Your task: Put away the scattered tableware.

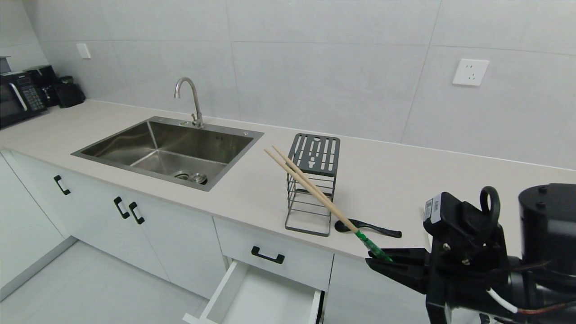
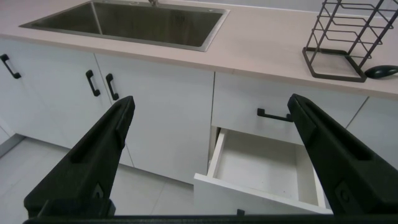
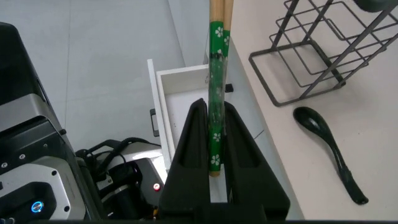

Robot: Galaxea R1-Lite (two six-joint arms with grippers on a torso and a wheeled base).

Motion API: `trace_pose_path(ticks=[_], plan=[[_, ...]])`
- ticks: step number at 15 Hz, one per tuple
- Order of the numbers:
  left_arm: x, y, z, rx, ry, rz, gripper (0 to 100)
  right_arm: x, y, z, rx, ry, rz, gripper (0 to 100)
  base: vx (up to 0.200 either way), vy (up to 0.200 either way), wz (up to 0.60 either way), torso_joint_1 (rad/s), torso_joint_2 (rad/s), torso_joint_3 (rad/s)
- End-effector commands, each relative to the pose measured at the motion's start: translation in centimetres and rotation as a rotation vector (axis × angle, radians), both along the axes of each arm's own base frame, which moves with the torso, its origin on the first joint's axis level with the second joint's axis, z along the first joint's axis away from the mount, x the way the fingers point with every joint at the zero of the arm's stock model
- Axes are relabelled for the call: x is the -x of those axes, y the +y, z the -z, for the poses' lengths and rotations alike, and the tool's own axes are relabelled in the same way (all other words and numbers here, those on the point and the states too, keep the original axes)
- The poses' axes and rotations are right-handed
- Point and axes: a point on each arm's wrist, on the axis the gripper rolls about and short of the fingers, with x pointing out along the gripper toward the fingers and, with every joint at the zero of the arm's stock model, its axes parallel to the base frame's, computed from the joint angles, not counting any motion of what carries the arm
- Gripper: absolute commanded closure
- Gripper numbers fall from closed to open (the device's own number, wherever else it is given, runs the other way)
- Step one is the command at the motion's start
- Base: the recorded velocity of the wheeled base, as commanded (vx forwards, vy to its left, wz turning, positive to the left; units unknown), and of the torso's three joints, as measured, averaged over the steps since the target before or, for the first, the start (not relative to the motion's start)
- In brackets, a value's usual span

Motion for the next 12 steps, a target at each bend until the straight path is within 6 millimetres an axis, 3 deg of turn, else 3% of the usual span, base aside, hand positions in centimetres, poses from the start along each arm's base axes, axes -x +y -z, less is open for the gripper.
trace_pose_path(ticks=[1,5,7,9,12], plan=[[0.0,0.0,0.0,0.0,0.001,0.001,0,-0.6,0.9,-0.2,-0.005,-0.003,-0.011,100,0.0,0.0,0.0,0.0,0.0,0.0],[0.0,0.0,0.0,0.0,0.001,0.001,0,-0.5,0.9,1.0,0.029,0.036,-0.005,100,0.0,0.0,0.0,0.0,0.0,0.0],[0.0,0.0,0.0,0.0,0.001,0.001,0,-0.1,2.2,1.8,0.073,0.043,-0.029,100,0.0,0.0,0.0,0.0,0.0,0.0],[0.0,0.0,0.0,0.0,0.001,-0.001,0,-1.3,4.2,1.9,0.092,0.024,-0.01,100,0.0,0.0,0.0,0.0,0.0,0.0],[0.0,0.0,0.0,0.0,0.001,0.001,0,-1.7,5.1,2.9,0.119,0.052,-0.023,100,0.0,0.0,0.0,0.0,0.0,0.0]])
